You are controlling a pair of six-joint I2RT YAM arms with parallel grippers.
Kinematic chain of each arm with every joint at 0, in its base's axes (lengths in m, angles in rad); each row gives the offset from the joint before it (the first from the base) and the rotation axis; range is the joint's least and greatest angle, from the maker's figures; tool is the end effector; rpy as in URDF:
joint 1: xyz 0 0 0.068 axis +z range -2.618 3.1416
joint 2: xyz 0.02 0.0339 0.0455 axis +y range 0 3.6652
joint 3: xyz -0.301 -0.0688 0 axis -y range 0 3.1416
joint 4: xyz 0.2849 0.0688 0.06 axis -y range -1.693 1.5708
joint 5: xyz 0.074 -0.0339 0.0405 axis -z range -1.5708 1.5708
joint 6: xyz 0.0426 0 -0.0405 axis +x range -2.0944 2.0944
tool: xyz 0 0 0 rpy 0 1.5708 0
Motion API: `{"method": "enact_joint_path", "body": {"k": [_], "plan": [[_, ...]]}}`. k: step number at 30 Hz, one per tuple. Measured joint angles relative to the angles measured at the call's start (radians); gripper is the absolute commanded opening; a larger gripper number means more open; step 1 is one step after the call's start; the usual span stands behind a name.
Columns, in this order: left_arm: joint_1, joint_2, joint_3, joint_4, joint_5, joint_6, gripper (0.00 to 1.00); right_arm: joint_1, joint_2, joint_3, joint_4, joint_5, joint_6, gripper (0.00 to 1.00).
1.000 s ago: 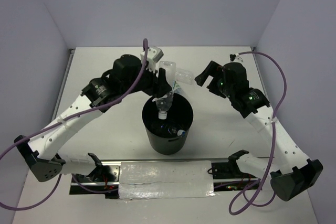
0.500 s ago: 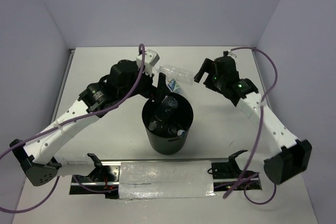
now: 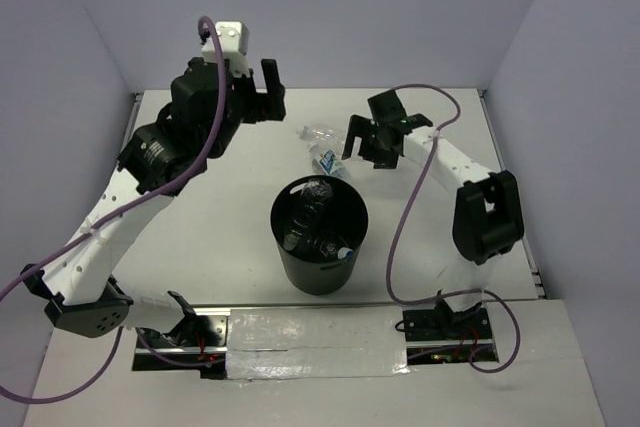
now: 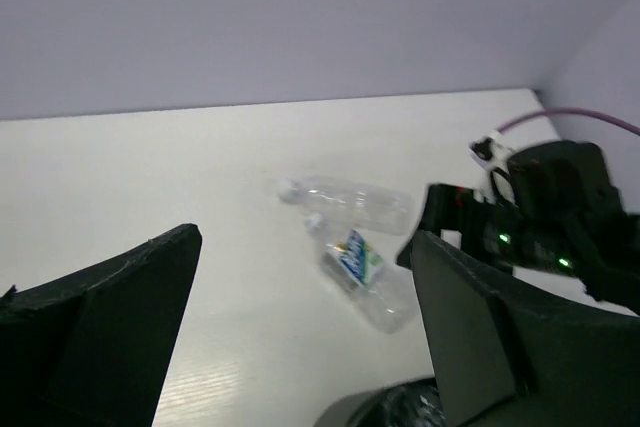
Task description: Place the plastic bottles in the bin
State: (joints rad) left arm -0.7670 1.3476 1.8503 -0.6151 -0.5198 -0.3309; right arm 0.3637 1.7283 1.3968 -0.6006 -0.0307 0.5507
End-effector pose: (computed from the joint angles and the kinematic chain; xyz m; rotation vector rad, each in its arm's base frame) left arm 0.2194 -0.1821 0.5844 -0.0256 1.6831 -0.3920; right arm 0.3973 0.1526 0.2812 0.2253 2.5416 0.4076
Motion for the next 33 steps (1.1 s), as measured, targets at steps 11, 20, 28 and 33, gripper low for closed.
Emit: {"method": "enact_joint_path", "body": {"k": [11,20,28,33], "plan": [[0.223,0.012,0.009,-0.104,-0.053,-0.171,0.99,0.000,0.321,0.313,-0.136,-0.179,-0.231,1.00],[0.224,0.012,0.009,-0.118,-0.032,-0.200,0.99,0.000,0.415,0.356,-0.173,-0.254,-0.283,0.98],[0.224,0.012,0.009,-0.119,-0.019,-0.201,0.99,0.000,0.386,0.294,-0.107,-0.268,-0.241,0.74],[0.224,0.013,0.009,-0.119,-0.016,-0.201,0.99,0.000,0.381,0.290,-0.092,-0.280,-0.240,0.70]]}}
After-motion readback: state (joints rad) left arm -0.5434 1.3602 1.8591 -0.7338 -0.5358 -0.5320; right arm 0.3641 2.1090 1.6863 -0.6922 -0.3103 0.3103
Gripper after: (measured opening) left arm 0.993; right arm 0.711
